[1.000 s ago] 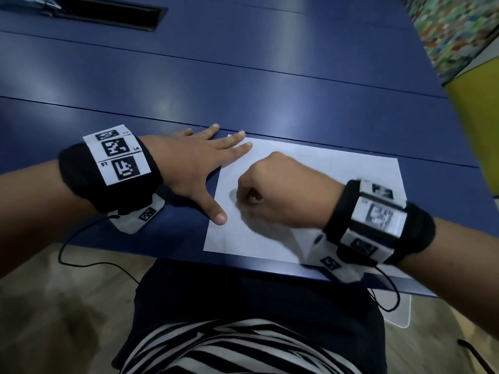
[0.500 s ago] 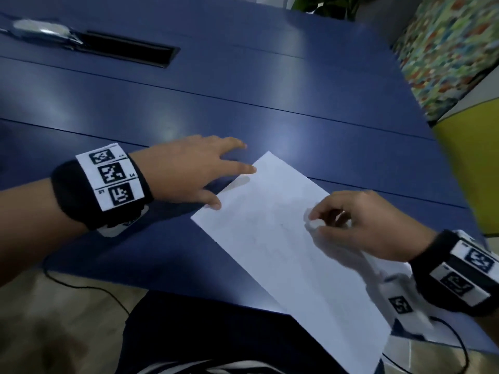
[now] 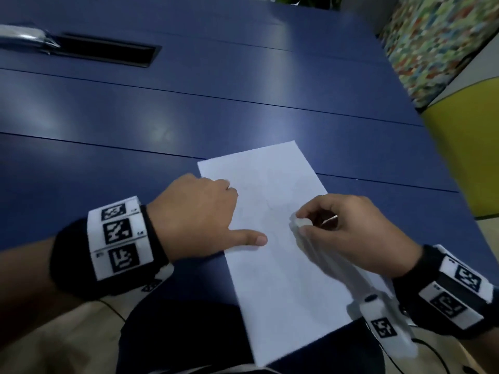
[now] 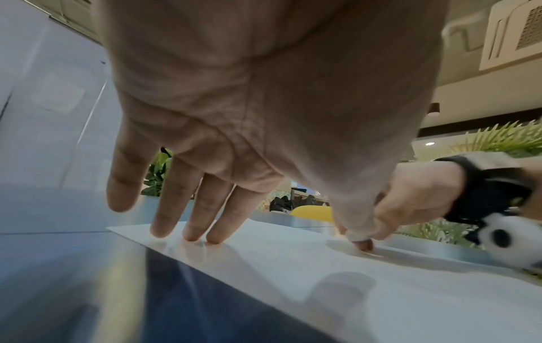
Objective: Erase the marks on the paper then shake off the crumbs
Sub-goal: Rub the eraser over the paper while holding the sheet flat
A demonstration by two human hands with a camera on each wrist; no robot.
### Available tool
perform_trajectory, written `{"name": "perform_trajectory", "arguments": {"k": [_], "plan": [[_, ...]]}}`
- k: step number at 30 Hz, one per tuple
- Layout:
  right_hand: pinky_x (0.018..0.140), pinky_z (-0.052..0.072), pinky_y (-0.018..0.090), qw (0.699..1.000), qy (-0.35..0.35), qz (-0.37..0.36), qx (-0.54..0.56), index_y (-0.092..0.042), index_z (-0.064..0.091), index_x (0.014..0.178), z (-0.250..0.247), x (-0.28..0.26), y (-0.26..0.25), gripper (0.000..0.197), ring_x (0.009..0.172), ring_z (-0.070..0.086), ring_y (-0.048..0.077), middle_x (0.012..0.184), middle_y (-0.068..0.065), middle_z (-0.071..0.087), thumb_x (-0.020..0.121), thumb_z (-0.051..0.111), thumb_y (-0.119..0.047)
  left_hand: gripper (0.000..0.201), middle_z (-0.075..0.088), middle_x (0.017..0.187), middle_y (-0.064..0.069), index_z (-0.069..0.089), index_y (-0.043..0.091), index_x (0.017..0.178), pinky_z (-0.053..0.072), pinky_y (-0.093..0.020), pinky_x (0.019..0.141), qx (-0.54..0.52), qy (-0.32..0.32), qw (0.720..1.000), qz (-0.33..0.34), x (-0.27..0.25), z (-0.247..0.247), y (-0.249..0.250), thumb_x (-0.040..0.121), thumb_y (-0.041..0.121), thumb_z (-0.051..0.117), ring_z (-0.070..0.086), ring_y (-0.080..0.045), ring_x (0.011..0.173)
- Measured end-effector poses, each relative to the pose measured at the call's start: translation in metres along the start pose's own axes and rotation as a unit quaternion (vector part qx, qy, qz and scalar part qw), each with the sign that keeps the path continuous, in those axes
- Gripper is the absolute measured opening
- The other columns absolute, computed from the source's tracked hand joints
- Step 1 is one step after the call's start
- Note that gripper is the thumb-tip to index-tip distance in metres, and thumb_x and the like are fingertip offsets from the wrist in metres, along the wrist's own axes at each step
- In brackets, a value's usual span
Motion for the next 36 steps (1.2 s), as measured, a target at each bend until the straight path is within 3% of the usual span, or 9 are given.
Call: {"name": "perform_trajectory", "arguments": {"k": [3, 5, 8, 12, 15, 18, 21, 27, 36], "plan": [[0.083, 0.059, 0.024, 0.999, -0.033, -0.005, 0.005, -0.033, 0.077, 0.097, 0.012, -0.005, -0.017, 0.009, 0.086, 0.072, -0.002, 0.092, -0.022, 0.077, 0.090, 0.077, -0.040, 0.100, 0.053, 0.108, 0.006, 0.048, 0.022, 0.101, 0.045, -0.046, 0.092, 0.015, -0.014, 1.000, -0.002, 0.020, -0.003, -0.009, 0.066, 0.109, 0.015, 0.057, -0.021, 0.098], [0.084, 0.058, 0.023, 0.998, -0.068, -0.015, 0.007, -0.033, 0.077, 0.099, 0.023, -0.010, -0.029, 0.012, 0.088, 0.072, -0.003, 0.093, -0.021, 0.077, 0.090, 0.075, -0.041, 0.121, 0.049, 0.143, -0.003, 0.046, 0.015, 0.133, 0.045, -0.047, 0.100, 0.026, -0.026, 0.999, -0.006, 0.033, 0.001, -0.013, 0.061, 0.110, 0.024, 0.053, -0.025, 0.127], [0.081, 0.058, 0.021, 0.996, -0.081, -0.040, 0.010, -0.031, 0.077, 0.102, 0.024, -0.008, -0.039, 0.014, 0.088, 0.072, 0.000, 0.092, -0.019, 0.076, 0.090, 0.074, -0.038, 0.145, 0.019, 0.171, -0.007, 0.013, 0.012, 0.163, 0.036, -0.046, 0.117, 0.048, -0.044, 0.998, 0.012, 0.043, 0.005, -0.018, 0.058, 0.109, 0.039, 0.031, -0.027, 0.152], [0.082, 0.058, 0.027, 0.996, 0.032, -0.036, -0.078, -0.031, 0.076, 0.102, -0.018, 0.016, -0.014, 0.012, 0.085, 0.069, -0.001, 0.094, -0.015, 0.074, 0.091, 0.072, -0.035, 0.145, -0.010, 0.175, 0.008, -0.010, 0.027, 0.166, 0.009, -0.053, 0.129, 0.070, -0.099, 0.990, 0.069, 0.053, 0.003, -0.032, 0.060, 0.102, 0.055, -0.004, -0.028, 0.162], [0.081, 0.057, 0.033, 0.991, 0.036, -0.024, -0.130, -0.028, 0.076, 0.098, -0.028, 0.027, 0.000, 0.020, 0.083, 0.066, 0.003, 0.092, -0.013, 0.072, 0.090, 0.064, -0.042, 0.143, -0.024, 0.171, 0.017, -0.019, 0.044, 0.162, 0.001, -0.052, 0.129, 0.063, -0.144, 0.981, 0.111, 0.061, -0.002, -0.042, 0.063, 0.088, 0.073, -0.020, -0.026, 0.159], [0.081, 0.056, 0.032, 0.986, 0.002, -0.031, -0.163, -0.028, 0.075, 0.094, -0.015, 0.022, 0.002, 0.013, 0.083, 0.065, 0.005, 0.091, -0.014, 0.073, 0.095, 0.069, -0.038, 0.133, -0.026, 0.170, 0.019, -0.015, 0.052, 0.160, 0.001, -0.046, 0.129, 0.067, -0.156, 0.977, 0.132, 0.061, -0.009, -0.043, 0.072, 0.067, 0.083, -0.021, -0.023, 0.159], [0.080, 0.056, 0.029, 0.987, -0.007, -0.030, -0.159, -0.029, 0.076, 0.097, -0.004, 0.006, 0.001, 0.013, 0.085, 0.065, 0.004, 0.092, -0.015, 0.072, 0.095, 0.068, -0.040, 0.107, -0.016, 0.174, 0.008, -0.005, 0.044, 0.164, 0.012, -0.037, 0.130, 0.028, -0.125, 0.979, 0.160, 0.050, -0.008, -0.029, 0.090, 0.045, 0.073, -0.005, -0.019, 0.162], [0.078, 0.054, 0.029, 0.983, -0.046, -0.050, -0.171, -0.028, 0.075, 0.096, 0.007, -0.008, -0.010, 0.012, 0.081, 0.063, 0.006, 0.088, -0.013, 0.068, 0.095, 0.067, -0.038, 0.131, -0.014, 0.174, 0.002, -0.013, 0.040, 0.164, 0.012, -0.043, 0.130, -0.025, -0.079, 0.988, 0.132, 0.036, 0.016, 0.003, 0.068, 0.099, 0.053, -0.008, -0.019, 0.161], [0.081, 0.057, 0.031, 0.979, -0.024, -0.068, -0.189, -0.029, 0.078, 0.102, -0.002, 0.027, -0.015, 0.012, 0.080, 0.065, 0.007, 0.089, -0.012, 0.075, 0.095, 0.069, -0.032, 0.152, -0.036, 0.166, 0.017, -0.030, 0.042, 0.158, 0.004, -0.055, 0.130, -0.028, -0.085, 0.990, 0.112, 0.048, 0.030, 0.001, 0.048, 0.109, 0.051, -0.023, -0.029, 0.159]]}}
Point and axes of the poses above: each hand's wrist, its own x-axis towards the middle knuckle, its own z-axis out of the palm, y = z × x, the point moved 5 cm from there along x, towards the middle knuckle
